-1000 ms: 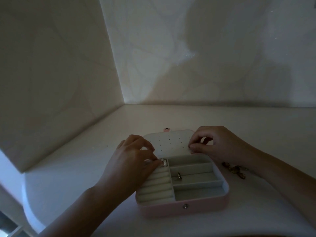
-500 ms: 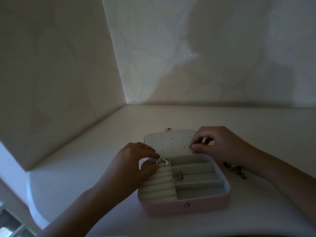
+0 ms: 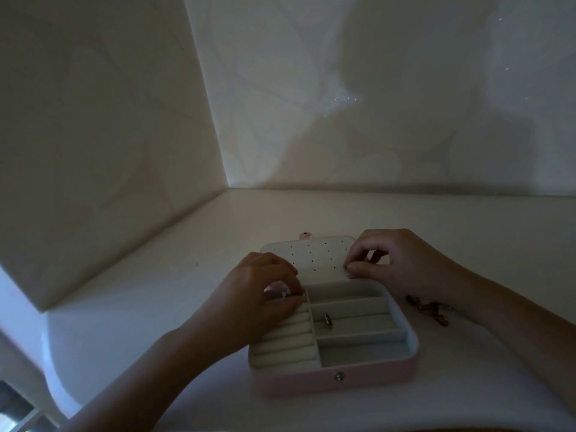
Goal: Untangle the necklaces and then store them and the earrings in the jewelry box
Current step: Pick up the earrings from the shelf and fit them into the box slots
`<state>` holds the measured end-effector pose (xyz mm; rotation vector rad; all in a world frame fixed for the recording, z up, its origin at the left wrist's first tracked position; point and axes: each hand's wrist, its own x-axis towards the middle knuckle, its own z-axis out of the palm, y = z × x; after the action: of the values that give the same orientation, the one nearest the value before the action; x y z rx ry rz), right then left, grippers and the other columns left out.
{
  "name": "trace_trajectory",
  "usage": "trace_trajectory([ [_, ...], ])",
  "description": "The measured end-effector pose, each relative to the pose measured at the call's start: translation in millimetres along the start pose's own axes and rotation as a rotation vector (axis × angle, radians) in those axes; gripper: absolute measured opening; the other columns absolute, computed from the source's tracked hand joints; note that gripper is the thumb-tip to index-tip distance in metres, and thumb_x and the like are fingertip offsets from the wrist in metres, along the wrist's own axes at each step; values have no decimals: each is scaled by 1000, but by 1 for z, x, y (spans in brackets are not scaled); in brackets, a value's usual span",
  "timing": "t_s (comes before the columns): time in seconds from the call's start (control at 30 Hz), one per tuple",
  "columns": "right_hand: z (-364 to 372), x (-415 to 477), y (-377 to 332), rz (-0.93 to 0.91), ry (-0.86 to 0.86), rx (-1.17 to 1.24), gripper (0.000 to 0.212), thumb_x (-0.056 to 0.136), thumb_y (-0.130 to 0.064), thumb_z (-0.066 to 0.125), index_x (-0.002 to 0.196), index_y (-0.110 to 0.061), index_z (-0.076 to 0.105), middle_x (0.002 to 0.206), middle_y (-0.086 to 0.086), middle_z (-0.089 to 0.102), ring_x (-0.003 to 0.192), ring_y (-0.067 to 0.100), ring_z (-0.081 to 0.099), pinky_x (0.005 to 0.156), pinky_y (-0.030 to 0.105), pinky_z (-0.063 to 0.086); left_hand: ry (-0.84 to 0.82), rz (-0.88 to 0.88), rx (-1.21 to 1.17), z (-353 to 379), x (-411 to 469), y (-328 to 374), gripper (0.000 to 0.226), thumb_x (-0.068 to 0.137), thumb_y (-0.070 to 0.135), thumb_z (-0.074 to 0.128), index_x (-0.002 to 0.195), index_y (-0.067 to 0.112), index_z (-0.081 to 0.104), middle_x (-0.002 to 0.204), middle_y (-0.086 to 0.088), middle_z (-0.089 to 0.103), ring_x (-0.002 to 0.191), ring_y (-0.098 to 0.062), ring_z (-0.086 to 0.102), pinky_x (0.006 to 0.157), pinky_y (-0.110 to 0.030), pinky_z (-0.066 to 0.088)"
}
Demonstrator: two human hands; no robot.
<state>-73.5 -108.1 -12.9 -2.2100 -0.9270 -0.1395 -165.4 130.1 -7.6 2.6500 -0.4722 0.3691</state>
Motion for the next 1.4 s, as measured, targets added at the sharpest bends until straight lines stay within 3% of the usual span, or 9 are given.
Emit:
trace_trajectory([
  [0.27,1,-6,-16,-68,-47,29,15,81,-18,75,85,-32,72,89,-18,66,87,0,61,76,13,46,-25,5,-10,-1,-4,-3,12,86,36,61,96,43,63,110,30,50,111,9,42,86,0,31],
  [0.43,6,-10,-29,-144,-187,88,12,79,-18,77,88,-26,75,95,-16,66,96,4,62,84,17,47,-17,36,65,0,-8,-10,32,86,50,53,114,43,64,114,31,44,112,13,37,85,1,29],
  [0.57,14,-13,-34,-188,-272,60,16,80,-20,76,92,-31,75,103,-20,62,103,1,58,87,15,45,4,107,99,1,-13,-13,50,83,63,35,115,40,67,122,25,45,113,15,32,85,0,28],
  [0.73,19,-11,-33,-220,-310,-20,20,82,-31,71,101,-38,68,108,-23,58,108,1,53,92,29,46,-6,72,88,1,-14,-12,41,85,55,44,118,43,64,128,29,37,121,11,28,91,0,27],
  [1.03,20,-10,-34,-226,-318,-31,13,82,-31,72,93,-35,69,103,-22,57,105,-1,53,88,21,43,4,23,50,-4,-1,-6,19,93,34,55,104,37,71,109,30,45,111,11,39,86,-1,31],
  [1.2,19,-10,-36,-220,-311,-41,6,82,-28,74,88,-30,73,99,-20,59,103,-3,52,86,12,39,6,15,27,-3,3,-10,13,88,37,61,94,40,72,106,38,43,111,13,39,85,-5,33],
  [1.4,17,-10,-39,-158,-311,53,10,82,-24,75,85,-33,72,99,-20,61,98,0,58,85,16,46,77,80,7,3,-2,-13,17,89,39,59,99,40,73,109,35,45,111,9,43,85,-5,35],
])
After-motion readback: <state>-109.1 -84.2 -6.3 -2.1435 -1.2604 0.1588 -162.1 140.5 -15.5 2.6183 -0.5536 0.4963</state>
